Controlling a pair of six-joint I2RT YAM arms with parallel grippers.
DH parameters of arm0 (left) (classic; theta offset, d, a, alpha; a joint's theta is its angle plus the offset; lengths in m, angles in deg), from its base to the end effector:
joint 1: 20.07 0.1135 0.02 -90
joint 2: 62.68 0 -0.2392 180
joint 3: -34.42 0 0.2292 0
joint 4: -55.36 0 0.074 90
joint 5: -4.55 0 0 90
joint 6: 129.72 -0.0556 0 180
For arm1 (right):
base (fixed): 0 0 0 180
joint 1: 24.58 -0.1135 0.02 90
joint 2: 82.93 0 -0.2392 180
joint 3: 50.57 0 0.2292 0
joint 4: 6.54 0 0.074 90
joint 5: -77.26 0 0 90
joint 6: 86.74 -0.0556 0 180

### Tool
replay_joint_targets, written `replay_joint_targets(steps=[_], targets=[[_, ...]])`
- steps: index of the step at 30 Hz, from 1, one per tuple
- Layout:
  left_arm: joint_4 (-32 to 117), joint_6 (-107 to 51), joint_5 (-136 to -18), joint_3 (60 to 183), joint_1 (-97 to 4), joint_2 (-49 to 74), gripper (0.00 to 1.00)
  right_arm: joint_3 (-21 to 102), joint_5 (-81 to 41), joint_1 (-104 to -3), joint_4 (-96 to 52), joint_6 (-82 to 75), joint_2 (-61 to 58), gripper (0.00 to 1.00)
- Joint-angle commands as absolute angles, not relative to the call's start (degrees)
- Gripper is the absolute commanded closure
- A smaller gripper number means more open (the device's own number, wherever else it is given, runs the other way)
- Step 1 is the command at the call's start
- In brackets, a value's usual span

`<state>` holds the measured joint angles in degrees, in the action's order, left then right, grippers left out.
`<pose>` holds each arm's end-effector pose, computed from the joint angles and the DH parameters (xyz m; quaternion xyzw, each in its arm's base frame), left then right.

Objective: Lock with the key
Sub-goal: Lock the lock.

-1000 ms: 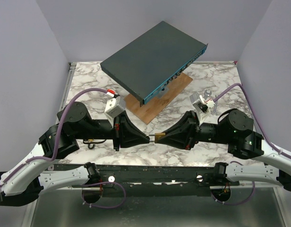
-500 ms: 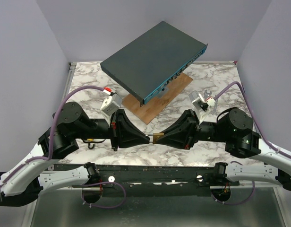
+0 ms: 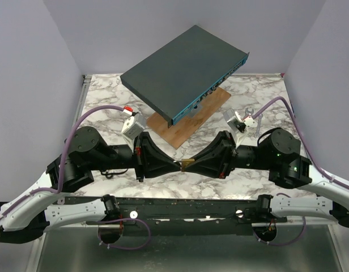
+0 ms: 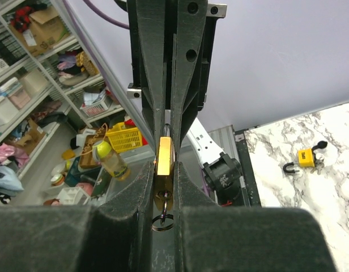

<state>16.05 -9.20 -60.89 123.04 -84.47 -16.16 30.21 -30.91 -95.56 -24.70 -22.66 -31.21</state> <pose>0.0439 -0.1452 0.4468 0.3437 0.5998 -0.6205 0.3703 0.0477 0.1916 0.4366 -0.3534 0.5341 0.6365 0.4298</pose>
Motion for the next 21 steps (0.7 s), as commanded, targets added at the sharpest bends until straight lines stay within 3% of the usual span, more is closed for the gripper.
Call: replay_joint_targets(steps=[1,21], targets=[[14.0,-8.2,-69.8,119.7,-85.6,-9.3,1.0,30.1,-28.3,-98.4,-21.6,-22.1,-24.4,0.99],[12.9,-9.8,-72.1,122.2,-87.4,-8.9,1.0,29.9,-22.3,-99.5,-25.1,-20.6,-27.1,0.99]])
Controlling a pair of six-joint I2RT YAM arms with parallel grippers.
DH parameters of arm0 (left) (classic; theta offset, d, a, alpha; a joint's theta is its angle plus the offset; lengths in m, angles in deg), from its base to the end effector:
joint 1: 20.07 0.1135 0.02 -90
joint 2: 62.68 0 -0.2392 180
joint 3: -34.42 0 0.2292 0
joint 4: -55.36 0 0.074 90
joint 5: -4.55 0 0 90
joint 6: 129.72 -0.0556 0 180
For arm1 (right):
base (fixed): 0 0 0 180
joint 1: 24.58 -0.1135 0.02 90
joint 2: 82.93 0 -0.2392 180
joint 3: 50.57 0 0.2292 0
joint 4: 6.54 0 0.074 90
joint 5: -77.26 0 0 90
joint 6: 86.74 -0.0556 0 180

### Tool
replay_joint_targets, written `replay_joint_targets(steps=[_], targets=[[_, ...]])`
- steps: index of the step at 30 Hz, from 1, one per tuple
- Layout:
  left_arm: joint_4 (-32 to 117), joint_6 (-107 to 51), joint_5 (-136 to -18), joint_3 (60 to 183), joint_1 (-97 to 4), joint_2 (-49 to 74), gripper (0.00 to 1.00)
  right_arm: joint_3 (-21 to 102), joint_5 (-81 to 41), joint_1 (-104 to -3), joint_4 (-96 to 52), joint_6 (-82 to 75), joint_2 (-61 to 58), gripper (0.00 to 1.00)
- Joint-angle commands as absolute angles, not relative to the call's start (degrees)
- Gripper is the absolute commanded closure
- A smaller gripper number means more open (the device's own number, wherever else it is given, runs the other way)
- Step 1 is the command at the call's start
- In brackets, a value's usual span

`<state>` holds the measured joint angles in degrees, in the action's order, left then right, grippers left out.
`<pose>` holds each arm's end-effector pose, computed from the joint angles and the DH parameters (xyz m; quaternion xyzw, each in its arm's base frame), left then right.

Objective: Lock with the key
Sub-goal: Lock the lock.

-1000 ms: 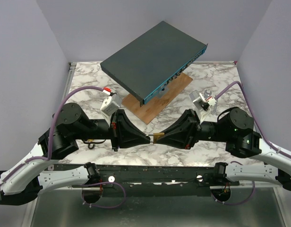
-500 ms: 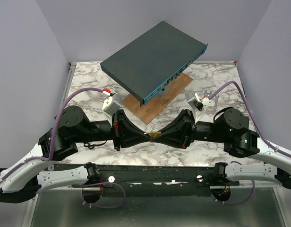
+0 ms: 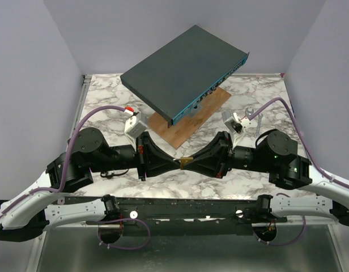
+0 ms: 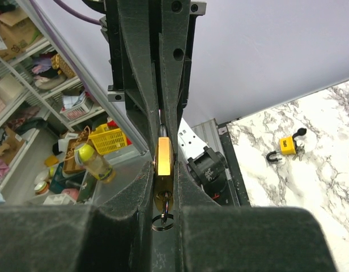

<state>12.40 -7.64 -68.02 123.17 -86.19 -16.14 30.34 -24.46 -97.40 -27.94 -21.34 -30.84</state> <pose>0.0464 -0.1460 0.4394 0.3077 0.6415 -0.5954 0.3731 0.0486 0.1956 0.4293 -0.3382 0.5678 0.6061 0.4426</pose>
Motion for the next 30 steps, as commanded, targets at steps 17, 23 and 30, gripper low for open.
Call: replay_joint_targets(steps=[17,23,30], targets=[[3.3,-16.9,-75.1,130.9,-87.3,-14.9,0.65,32.3,-19.8,-99.5,-30.2,-19.7,-33.0,0.99],[1.2,-17.8,-74.6,131.3,-87.2,-16.1,0.66,32.5,-19.8,-99.5,-30.3,-19.6,-33.3,0.99],[1.9,-17.9,-70.4,130.1,-86.8,-16.5,0.66,32.5,-20.3,-99.5,-29.8,-19.9,-34.0,0.99]])
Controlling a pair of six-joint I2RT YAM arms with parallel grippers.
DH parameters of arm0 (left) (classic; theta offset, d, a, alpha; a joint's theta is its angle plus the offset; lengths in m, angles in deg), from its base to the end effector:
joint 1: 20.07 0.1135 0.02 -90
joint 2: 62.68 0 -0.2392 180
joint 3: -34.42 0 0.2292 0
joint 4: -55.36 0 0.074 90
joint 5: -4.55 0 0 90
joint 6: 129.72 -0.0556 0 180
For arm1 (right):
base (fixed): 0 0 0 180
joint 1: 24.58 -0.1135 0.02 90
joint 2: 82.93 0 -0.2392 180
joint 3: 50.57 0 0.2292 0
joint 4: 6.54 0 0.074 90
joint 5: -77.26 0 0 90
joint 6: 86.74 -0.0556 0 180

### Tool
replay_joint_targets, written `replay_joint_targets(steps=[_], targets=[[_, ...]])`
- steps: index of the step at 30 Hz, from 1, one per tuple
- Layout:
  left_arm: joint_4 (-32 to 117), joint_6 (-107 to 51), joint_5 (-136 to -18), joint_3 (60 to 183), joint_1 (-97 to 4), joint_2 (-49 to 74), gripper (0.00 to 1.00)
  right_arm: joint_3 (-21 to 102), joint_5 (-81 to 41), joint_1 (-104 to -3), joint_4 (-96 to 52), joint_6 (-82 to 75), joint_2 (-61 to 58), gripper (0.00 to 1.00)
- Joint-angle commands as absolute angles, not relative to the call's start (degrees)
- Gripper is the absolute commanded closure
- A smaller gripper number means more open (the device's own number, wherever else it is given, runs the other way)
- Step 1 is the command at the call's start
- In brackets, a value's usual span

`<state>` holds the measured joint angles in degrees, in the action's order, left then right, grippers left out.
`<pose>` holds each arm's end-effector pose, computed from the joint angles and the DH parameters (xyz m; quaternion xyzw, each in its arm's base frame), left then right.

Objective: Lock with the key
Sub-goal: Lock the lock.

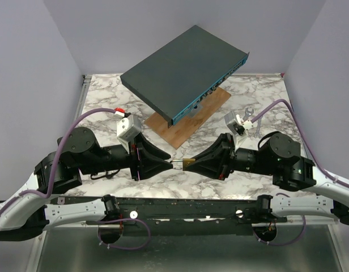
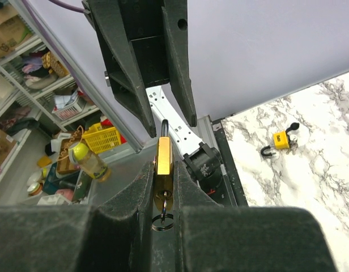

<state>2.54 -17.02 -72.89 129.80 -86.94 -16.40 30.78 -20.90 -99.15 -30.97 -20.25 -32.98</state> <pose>0.0410 -0.1268 0.4513 0.3420 0.6440 -0.5355 0.4262 0.0429 0.1851 0.4317 -0.3330 0.5736 0.5949 0.4540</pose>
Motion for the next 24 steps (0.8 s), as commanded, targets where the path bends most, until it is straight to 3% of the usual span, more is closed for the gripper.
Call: replay_joint_targets(steps=[1,16,18,20,24], targets=[[2.1,-17.8,-69.9,129.9,-86.7,-16.5,0.66,32.5,-20.4,-99.5,-29.7,-20.0,-34.1,0.99],[6.3,-15.5,-63.7,127.8,-84.5,-16.1,0.79,32.2,-20.9,-99.5,-29.6,-20.4,-34.2,0.99],[7.0,-15.1,-63.0,127.3,-84.3,-16.1,0.86,32.1,-20.9,-99.5,-29.6,-20.4,-34.4,0.99],[7.6,-14.9,-62.9,126.9,-84.1,-16.3,1.0,32.0,-20.7,-99.5,-29.7,-20.3,-34.5,0.99],[10.6,-13.8,-61.2,125.0,-83.6,-17.1,1.0,31.9,-20.5,-99.5,-30.2,-20.3,-34.2,0.99]])
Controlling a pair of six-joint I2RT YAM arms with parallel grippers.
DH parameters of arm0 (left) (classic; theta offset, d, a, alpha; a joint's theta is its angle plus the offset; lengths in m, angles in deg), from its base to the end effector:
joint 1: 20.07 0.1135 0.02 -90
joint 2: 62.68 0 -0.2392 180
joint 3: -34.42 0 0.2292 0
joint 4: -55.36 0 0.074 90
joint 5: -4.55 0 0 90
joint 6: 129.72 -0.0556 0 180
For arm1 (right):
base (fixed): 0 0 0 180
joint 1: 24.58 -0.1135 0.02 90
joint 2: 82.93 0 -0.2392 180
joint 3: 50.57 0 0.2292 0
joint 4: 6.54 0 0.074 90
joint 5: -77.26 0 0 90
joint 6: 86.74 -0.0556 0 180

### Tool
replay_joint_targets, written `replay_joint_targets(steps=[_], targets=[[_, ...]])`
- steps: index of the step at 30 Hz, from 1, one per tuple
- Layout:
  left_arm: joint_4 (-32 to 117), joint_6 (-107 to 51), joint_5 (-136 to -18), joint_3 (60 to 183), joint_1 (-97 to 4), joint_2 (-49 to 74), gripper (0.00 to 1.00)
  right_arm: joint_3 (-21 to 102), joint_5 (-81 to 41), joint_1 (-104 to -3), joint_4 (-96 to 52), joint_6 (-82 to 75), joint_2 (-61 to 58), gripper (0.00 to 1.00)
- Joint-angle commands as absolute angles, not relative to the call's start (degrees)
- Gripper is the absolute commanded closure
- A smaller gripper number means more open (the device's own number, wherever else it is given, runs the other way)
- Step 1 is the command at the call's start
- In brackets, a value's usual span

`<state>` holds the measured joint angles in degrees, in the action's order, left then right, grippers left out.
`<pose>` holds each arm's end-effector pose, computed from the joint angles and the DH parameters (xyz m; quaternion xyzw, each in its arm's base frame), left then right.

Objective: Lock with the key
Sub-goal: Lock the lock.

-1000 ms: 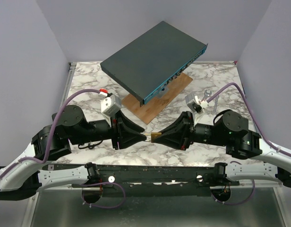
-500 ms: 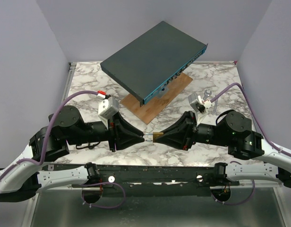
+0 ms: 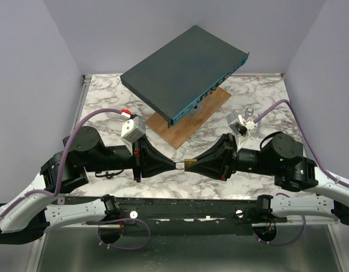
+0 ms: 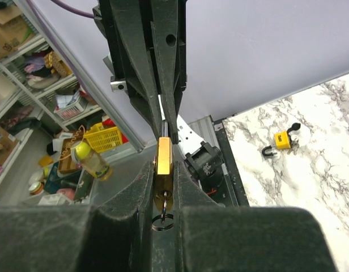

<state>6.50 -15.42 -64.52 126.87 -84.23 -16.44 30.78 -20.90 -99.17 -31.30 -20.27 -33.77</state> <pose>0.0427 -0.1337 0.4459 0.3604 0.6259 -0.5678 0.3950 0.0417 0.1809 0.4333 -0.3319 0.5708 0.5970 0.4557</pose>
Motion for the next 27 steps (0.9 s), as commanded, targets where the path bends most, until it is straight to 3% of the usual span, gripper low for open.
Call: replay_joint_targets(steps=[1,7,27], targets=[[11.7,-13.2,-60.6,124.5,-83.5,-17.2,1.0,31.9,-20.6,-99.5,-30.5,-20.3,-33.9,0.99],[17.6,-9.1,-58.3,122.3,-83.5,-15.8,1.0,30.7,-22.2,-99.5,-28.6,-21.0,-31.3,0.99],[15.4,-7.6,-69.2,122.8,-84.3,-12.3,1.0,28.2,-25.0,-99.6,-22.2,-25.0,-26.0,0.99]])
